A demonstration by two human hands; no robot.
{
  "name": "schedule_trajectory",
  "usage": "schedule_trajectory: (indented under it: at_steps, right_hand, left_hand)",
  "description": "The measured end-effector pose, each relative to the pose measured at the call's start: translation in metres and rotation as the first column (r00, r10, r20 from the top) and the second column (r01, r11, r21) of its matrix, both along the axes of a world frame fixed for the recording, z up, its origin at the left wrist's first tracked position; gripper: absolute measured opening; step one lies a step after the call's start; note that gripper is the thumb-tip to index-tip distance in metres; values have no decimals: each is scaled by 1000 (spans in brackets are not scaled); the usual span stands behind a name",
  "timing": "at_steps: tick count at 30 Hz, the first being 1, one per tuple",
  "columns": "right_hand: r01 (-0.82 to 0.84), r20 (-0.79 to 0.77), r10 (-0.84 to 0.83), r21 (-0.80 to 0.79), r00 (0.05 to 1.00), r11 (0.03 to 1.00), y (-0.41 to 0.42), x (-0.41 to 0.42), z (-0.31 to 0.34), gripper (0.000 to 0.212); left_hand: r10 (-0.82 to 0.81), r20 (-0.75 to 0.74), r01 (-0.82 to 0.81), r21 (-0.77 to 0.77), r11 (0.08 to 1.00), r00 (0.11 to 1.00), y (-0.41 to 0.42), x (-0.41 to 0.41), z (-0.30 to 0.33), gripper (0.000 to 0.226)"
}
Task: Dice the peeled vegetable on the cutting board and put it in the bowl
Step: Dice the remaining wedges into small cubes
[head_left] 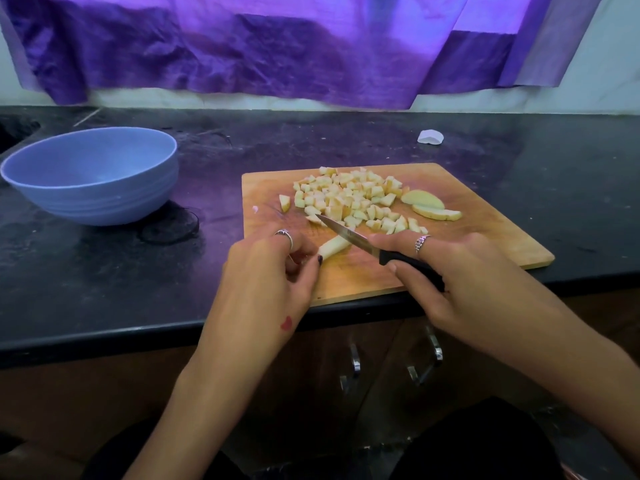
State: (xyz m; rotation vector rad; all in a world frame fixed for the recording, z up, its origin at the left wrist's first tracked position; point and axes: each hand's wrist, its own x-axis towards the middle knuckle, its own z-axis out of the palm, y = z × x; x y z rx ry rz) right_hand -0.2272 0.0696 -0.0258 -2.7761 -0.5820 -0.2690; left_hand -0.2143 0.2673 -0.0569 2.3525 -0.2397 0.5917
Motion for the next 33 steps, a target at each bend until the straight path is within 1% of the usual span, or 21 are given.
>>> schedule_trajectory:
  at_steps: [3, 7, 11, 12, 14, 16, 18, 20, 22, 23, 25, 28, 33]
  right_hand:
    - [-15, -14, 14, -6, 1000, 1000, 4, 8, 0, 37]
    - [-25, -22, 23, -74, 999, 997, 8, 13, -4, 40]
    - [-38, -1, 38, -132, 999, 990, -3, 1, -4, 43]
    - [-33, 11, 34, -120, 999, 992, -7, -3, -4, 44]
    - [-17, 19, 17, -34, 1000, 999, -15, -7, -5, 45]
    - [-12, 48, 9, 52, 999, 999, -17, -8, -8, 39]
    - [-27, 81, 20, 95, 997, 995, -14, -9, -10, 34]
    - [-29, 60, 23, 99, 998, 995, -7, -9, -8, 35]
    - [-18, 25, 16, 95, 1000, 995, -3, -7, -7, 36]
    - [-13, 17, 11, 93, 1000, 996, -1, -6, -6, 36]
    - [-4, 4, 4, 73, 1000, 997, 1, -2, -4, 36]
    - [-11, -22, 12, 36, 1000, 999, 1, 5, -2, 35]
    - [-21, -124, 25, 38, 992, 999, 0, 10, 0, 35]
  left_hand:
    - [-11, -15, 11, -2, 1000, 1000, 0, 0, 1, 4]
    - [11, -51, -11, 13, 1000, 999, -2, -1, 4, 3]
    - [23, -47, -21, 41, 999, 999, -5, -2, 3, 9]
    - [26, -42, -24, 43, 999, 999, -5, -2, 2, 8]
    - [27, -23, -26, 29, 999, 999, -4, -1, -1, 7]
    - [18, -2, -18, 19, 1000, 1000, -3, 0, -2, 5]
    - [13, 17, -13, 33, 999, 1000, -2, -1, -4, 1]
    - [18, 47, -21, 51, 999, 999, -1, -4, -5, 8]
    - [15, 60, -17, 34, 999, 998, 1, -6, -6, 17]
    - [15, 63, -17, 20, 1000, 998, 1, -7, -6, 18]
    - [20, 76, -21, 11, 1000, 997, 2, -9, -7, 14]
    - [27, 85, -30, 45, 999, 996, 4, -9, -10, 16]
    - [3, 61, -5, 38, 999, 998, 8, -12, -10, 15]
